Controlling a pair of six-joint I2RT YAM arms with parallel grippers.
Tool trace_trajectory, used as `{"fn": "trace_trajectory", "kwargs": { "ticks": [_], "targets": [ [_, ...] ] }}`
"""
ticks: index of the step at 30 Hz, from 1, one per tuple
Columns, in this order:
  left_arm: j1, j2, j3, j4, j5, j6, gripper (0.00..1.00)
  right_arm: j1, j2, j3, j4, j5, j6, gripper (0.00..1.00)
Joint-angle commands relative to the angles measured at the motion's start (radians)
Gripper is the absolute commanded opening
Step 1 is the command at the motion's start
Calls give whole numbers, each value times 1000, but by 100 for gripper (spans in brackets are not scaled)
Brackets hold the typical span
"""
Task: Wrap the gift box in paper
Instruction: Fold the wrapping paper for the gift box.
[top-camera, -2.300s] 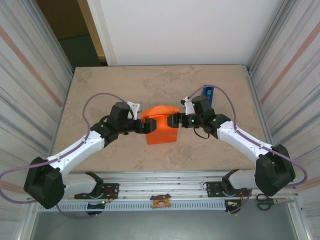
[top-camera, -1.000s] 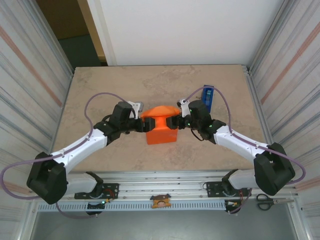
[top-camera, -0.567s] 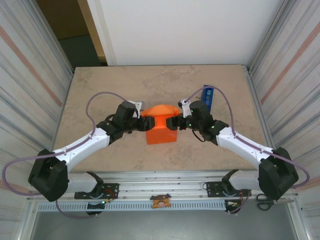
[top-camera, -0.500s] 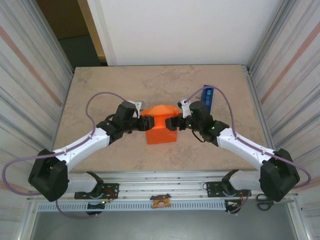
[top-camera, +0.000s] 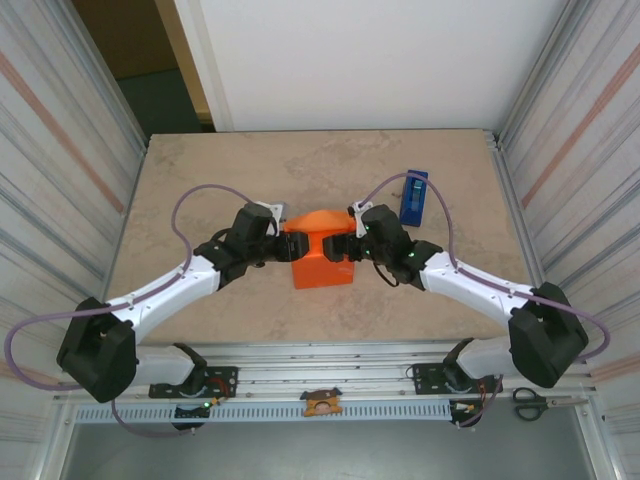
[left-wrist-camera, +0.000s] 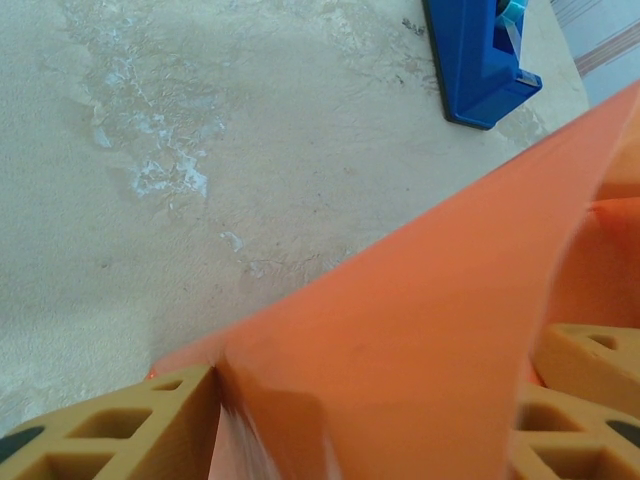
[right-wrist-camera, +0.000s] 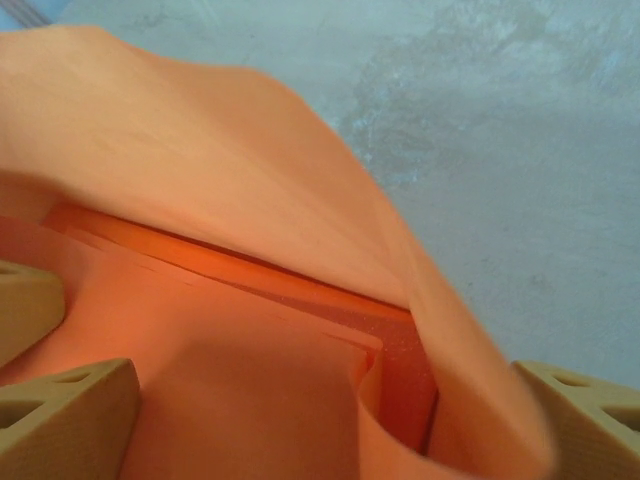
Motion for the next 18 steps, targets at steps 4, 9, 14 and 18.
{"fn": "trace_trajectory", "kwargs": {
  "ticks": [4, 9, 14, 18],
  "targets": [
    [-13, 20, 14, -75, 19, 12, 56, 13, 28, -17, -90, 47, 45, 83],
    [-13, 15, 37, -77, 19, 19, 57, 14, -3, -30, -99, 42, 23, 74],
    [-14, 6, 74, -91, 26, 38, 59, 13, 0, -27, -118, 56, 17, 71],
    [-14, -5, 90, -101, 35, 44, 66, 13, 4, -30, -124, 63, 25, 71]
  ]
}}
